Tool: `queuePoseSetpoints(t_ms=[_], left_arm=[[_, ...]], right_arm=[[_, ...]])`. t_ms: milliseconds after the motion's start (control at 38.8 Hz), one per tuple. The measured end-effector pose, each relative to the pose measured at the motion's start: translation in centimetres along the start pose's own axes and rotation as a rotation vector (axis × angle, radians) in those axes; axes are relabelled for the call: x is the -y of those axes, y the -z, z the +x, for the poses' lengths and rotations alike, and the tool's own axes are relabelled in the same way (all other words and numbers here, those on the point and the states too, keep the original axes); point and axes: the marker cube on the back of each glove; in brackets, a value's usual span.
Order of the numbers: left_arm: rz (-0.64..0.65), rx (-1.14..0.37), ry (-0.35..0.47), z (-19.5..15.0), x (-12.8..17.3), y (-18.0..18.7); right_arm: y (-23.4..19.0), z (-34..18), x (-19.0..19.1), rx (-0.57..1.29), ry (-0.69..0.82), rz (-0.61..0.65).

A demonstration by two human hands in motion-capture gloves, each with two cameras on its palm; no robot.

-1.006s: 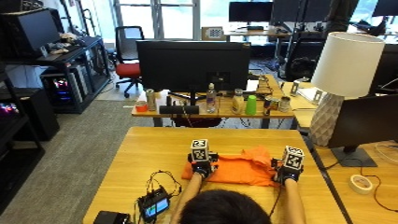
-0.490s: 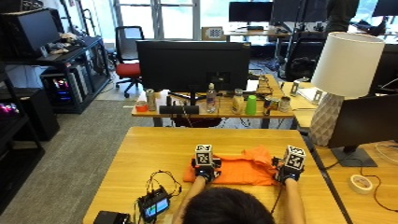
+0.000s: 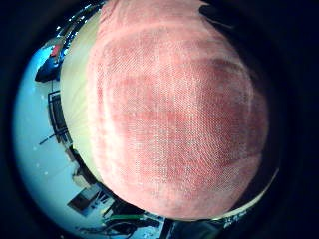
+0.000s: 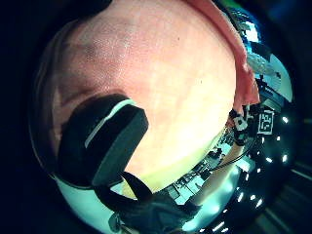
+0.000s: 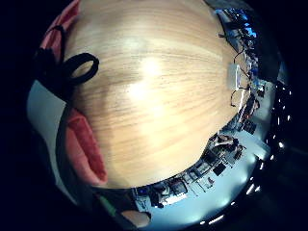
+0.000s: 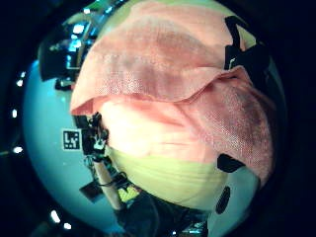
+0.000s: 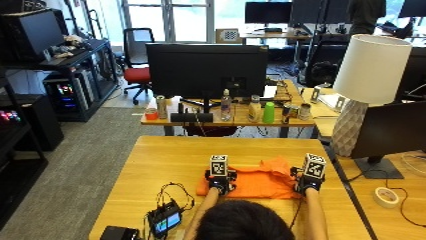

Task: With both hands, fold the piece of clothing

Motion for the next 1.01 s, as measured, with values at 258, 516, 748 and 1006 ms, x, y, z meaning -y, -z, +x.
queuePoseSetpoints(t_ms=[258,516,748,1006], left_arm=[[0.066,-0.004,-0.027,0.1,0.6,0.3],[-0.055,-0.032,-0.044,1.0,-0.6,-0.3],[0.006,-0.048,-0.071,1.3,-0.1,-0.3],[-0.010,-0.060,-0.038,0.9,-0.3,-0.3]], right_arm=[[3.8,-1.4,-1.2,-0.056,0.046,-0.095],[12.6,-6.8,-3.4,-0.327,-0.033,-0.035],[16.6,-15.7,-1.8,-0.511,0.015,0.015],[16.6,-23.7,-1.9,-0.630,0.019,0.203]])
